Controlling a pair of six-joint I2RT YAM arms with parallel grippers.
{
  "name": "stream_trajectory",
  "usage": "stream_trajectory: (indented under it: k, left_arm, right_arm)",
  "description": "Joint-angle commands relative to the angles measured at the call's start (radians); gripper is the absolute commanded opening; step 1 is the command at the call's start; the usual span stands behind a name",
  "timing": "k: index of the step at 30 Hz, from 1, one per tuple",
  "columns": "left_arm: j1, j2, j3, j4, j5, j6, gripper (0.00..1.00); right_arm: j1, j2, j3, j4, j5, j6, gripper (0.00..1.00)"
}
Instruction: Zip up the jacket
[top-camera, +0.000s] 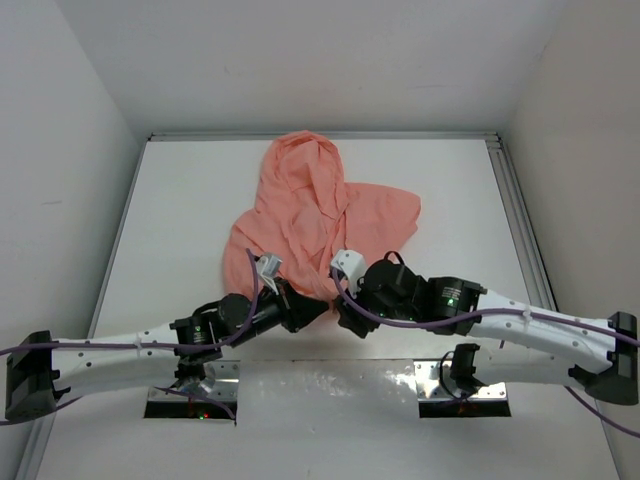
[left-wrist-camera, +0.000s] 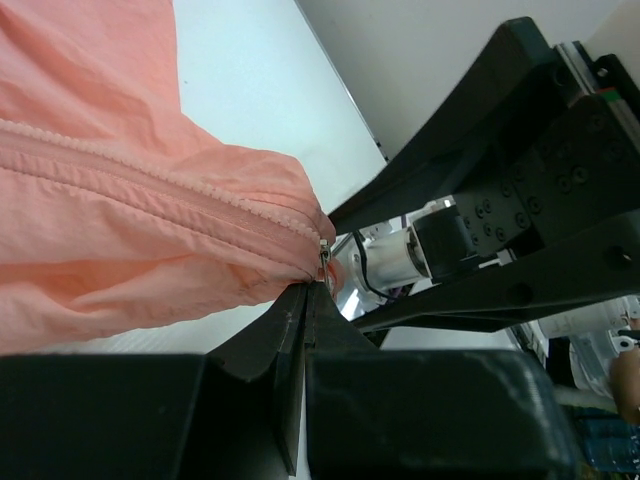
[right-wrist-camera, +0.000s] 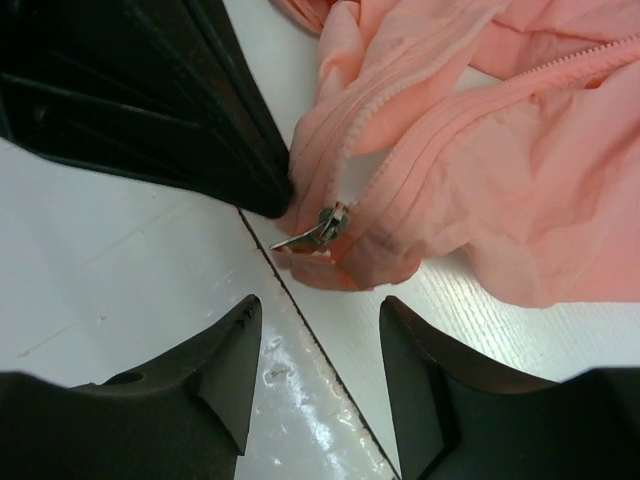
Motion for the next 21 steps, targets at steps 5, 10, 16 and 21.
stream_trajectory:
  k: [5, 10, 16, 21]
  left_arm:
    - [0.012, 0.008, 0.028, 0.056, 0.054, -0.01, 0.0]
    - [0.015, 0.005, 0.024, 0.059, 0.062, -0.012, 0.0]
    - [0.023, 0.004, 0.028, 0.043, 0.076, -0.012, 0.0]
    - [0.024, 0.007, 0.026, 0.034, 0.083, -0.013, 0.0]
  right_arm:
    - [0.006, 0.03, -0.043, 0.13, 0.077, 0.023, 0.49]
    - [0.006, 0.027, -0.069, 0.176, 0.108, 0.036, 0.43]
    - [0.008, 0.007, -0.059, 0.148, 0.112, 0.055, 0.09]
    - [0.008, -0.044, -0.063, 0.129, 0.116, 0.085, 0.0]
